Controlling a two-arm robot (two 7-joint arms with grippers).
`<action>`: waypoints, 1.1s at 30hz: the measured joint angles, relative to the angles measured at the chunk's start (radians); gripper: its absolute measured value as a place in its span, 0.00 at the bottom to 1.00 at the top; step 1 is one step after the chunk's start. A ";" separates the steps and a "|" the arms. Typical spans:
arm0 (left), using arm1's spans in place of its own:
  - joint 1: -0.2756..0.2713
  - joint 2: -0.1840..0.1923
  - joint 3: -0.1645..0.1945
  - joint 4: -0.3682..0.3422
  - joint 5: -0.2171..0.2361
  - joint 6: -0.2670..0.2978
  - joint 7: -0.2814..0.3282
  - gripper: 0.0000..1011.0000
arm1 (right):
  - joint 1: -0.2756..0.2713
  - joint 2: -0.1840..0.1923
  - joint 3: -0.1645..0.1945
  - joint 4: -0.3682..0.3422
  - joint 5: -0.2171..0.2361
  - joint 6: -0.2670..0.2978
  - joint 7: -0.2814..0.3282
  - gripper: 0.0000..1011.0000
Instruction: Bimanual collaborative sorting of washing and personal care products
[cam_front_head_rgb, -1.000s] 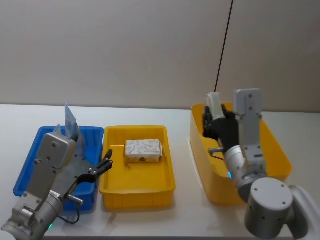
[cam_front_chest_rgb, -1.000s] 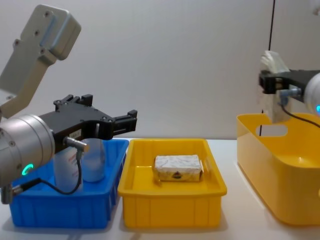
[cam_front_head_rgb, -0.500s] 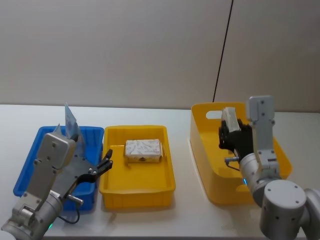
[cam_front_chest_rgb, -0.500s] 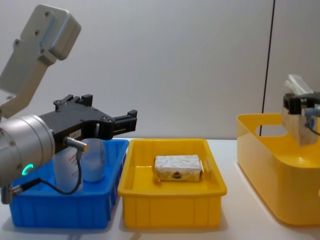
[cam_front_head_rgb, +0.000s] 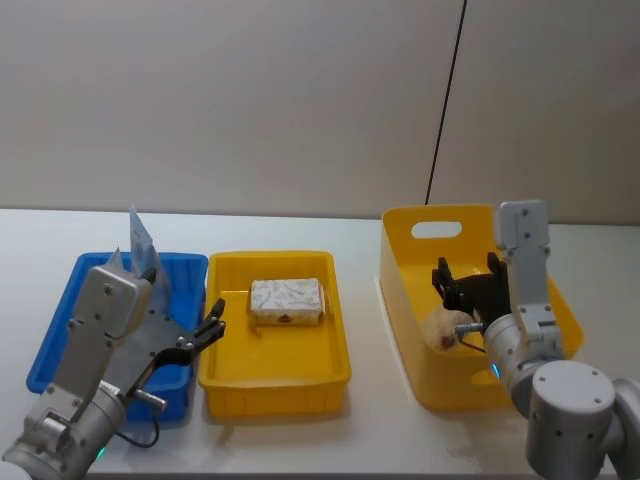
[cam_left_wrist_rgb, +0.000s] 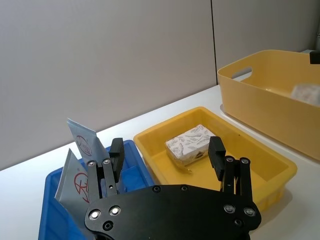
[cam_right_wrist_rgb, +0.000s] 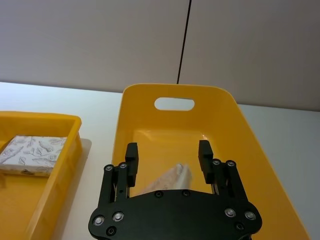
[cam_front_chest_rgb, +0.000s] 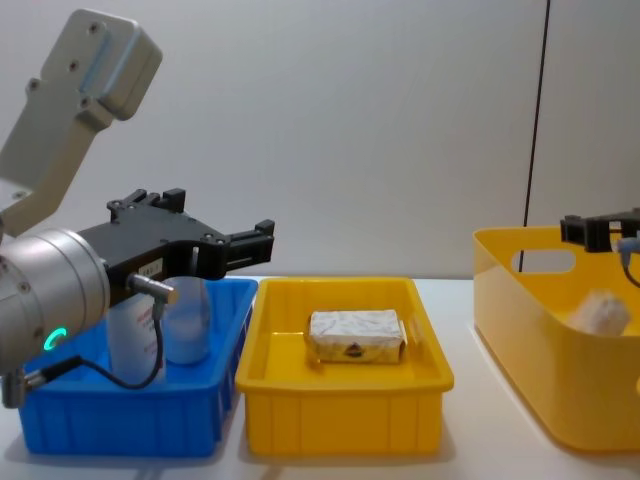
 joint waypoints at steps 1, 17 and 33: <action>0.000 0.000 0.000 0.000 0.000 0.000 0.000 0.99 | 0.000 0.000 0.001 0.000 0.000 0.001 0.000 0.71; 0.000 0.000 0.000 0.000 0.000 0.000 0.000 0.99 | -0.013 -0.006 0.013 -0.022 0.005 -0.020 0.030 0.99; 0.024 0.004 -0.041 -0.031 0.027 0.084 0.066 0.99 | -0.021 -0.009 0.017 -0.037 0.011 -0.034 0.044 0.99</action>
